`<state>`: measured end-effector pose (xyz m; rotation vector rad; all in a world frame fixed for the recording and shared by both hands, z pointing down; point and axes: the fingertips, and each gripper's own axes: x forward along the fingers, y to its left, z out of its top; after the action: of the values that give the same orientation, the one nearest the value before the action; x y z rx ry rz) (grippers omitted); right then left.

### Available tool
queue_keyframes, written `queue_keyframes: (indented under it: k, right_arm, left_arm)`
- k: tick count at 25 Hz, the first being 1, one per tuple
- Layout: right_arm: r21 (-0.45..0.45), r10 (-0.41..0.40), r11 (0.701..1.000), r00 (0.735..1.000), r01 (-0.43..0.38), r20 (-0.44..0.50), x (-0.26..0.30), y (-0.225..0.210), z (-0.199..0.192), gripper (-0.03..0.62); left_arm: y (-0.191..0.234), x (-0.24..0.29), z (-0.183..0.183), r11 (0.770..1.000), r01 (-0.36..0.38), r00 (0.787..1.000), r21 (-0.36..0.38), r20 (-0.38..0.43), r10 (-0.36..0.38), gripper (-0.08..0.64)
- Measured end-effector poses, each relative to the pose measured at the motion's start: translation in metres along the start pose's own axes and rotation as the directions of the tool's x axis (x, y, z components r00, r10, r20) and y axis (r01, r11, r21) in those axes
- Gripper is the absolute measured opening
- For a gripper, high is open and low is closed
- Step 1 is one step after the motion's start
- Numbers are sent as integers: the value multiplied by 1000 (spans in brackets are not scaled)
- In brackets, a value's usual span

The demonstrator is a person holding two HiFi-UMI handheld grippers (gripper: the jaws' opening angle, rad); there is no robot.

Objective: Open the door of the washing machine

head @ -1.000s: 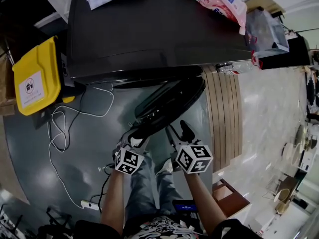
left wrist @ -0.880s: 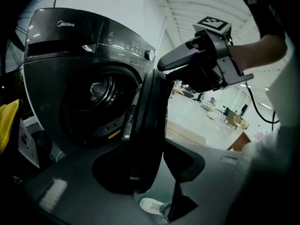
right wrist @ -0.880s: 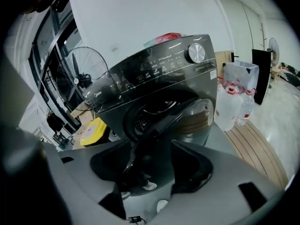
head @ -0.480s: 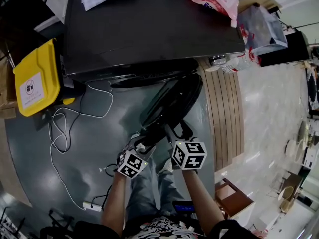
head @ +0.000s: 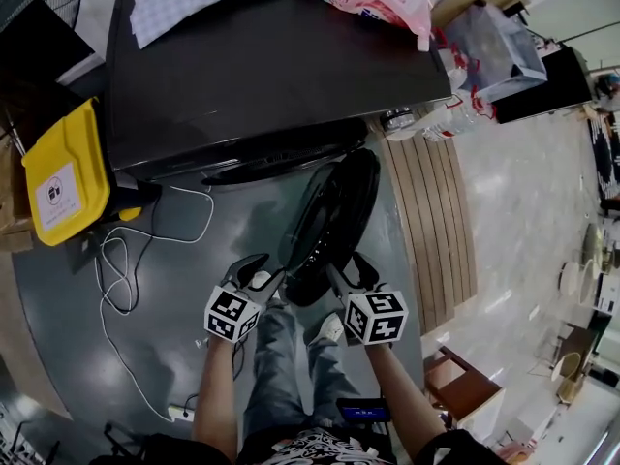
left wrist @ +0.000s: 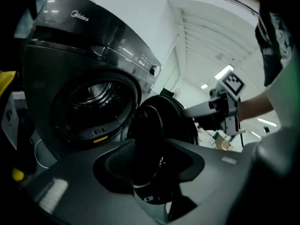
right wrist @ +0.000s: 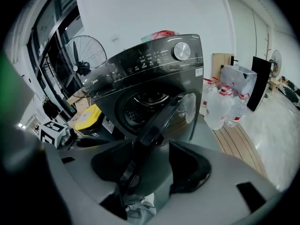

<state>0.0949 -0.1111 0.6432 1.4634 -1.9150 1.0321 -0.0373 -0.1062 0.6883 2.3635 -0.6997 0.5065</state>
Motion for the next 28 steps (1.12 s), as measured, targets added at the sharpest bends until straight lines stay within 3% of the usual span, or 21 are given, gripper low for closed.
queue_keyframes:
  k: [2, 7, 10, 14, 18, 28]
  right_arm:
    - [-11, -10, 1000, 1000, 10, -4, -7, -8, -4, 252]
    - [-51, -65, 997, 998, 64, -12, -24, -33, -13, 241]
    - [-71, -109, 992, 994, 109, -7, -35, -48, -19, 214]
    - [-73, -161, 984, 987, 160, -3, -47, -69, -25, 198]
    - [-44, -218, 975, 976, 218, 5, -57, -89, -29, 196]
    - [-42, -356, 933, 934, 357, 27, -73, -120, -31, 143]
  left_arm:
    - [4, 6, 11, 1000, -5, 999, -30, 32, 6, 182]
    - [14, 17, 24, 996, -91, 993, -5, 70, 91, 134]
    - [25, 11, 34, 985, -169, 978, -27, 118, 171, 96]
    - [40, 1, 46, 971, -219, 957, -96, 170, 233, 92]
    - [57, -11, 51, 944, -285, 931, -166, 188, 314, 72]
    - [50, -39, 64, 920, -358, 892, -161, 233, 388, 37]
